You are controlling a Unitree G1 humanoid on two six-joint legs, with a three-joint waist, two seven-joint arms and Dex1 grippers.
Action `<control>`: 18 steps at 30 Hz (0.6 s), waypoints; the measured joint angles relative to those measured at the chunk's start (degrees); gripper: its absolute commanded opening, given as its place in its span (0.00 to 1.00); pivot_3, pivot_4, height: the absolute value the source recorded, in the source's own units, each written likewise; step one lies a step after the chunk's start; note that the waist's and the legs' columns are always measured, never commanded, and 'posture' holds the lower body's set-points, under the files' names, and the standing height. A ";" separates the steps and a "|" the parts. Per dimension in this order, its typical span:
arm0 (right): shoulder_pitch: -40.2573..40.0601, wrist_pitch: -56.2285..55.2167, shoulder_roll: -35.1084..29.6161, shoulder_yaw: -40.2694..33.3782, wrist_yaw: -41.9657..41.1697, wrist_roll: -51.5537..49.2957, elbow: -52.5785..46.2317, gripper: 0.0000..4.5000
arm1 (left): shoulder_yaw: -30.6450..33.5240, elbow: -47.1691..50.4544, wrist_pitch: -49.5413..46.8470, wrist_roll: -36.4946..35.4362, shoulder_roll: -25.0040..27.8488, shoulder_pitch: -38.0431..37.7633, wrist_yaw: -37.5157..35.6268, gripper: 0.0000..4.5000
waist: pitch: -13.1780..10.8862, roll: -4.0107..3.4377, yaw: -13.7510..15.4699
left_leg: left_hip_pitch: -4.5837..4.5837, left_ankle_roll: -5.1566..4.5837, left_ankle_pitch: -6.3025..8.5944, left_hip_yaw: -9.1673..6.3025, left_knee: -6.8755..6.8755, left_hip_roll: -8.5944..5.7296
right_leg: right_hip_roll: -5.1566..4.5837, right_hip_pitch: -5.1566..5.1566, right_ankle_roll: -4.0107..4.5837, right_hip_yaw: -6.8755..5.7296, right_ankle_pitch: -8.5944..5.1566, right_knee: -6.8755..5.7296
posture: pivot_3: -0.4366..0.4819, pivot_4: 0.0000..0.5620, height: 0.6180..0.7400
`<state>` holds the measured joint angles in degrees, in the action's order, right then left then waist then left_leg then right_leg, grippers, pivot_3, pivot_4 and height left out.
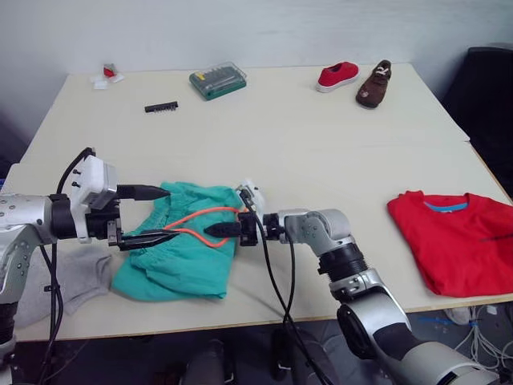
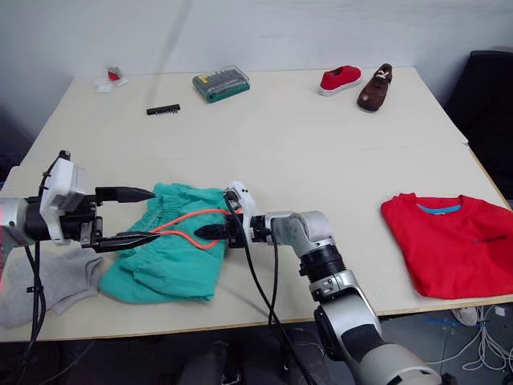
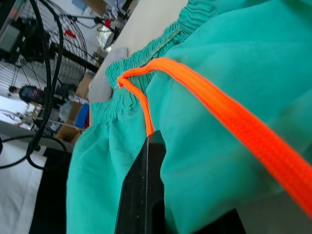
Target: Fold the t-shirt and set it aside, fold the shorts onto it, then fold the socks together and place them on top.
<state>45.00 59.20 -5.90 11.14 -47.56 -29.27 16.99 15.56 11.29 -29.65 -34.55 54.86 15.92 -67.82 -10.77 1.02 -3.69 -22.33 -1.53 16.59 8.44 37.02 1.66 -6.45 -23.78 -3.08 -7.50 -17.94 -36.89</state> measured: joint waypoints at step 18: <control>-36.75 -1.60 -71.30 -32.11 -22.17 -1.13 -25.06 0.00 | -9.44 7.25 -6.38 -9.36 -9.05 11.63 0.17 1.00 | -0.22 -0.12 2.99 | -0.18 -0.54 0.02 -0.03 0.22 -0.11 | 0.18 0.40 -0.49 0.11 0.24 0.91 | 0.48 0.27 1.00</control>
<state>8.24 57.60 -77.20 -20.97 -69.72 -30.40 -8.07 6.12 18.55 -36.02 -43.90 45.81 27.56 -67.64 -11.00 0.90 -0.70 -22.50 -2.08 16.61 8.41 37.25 1.56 -6.26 -23.37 -3.57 -7.39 -17.70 -35.98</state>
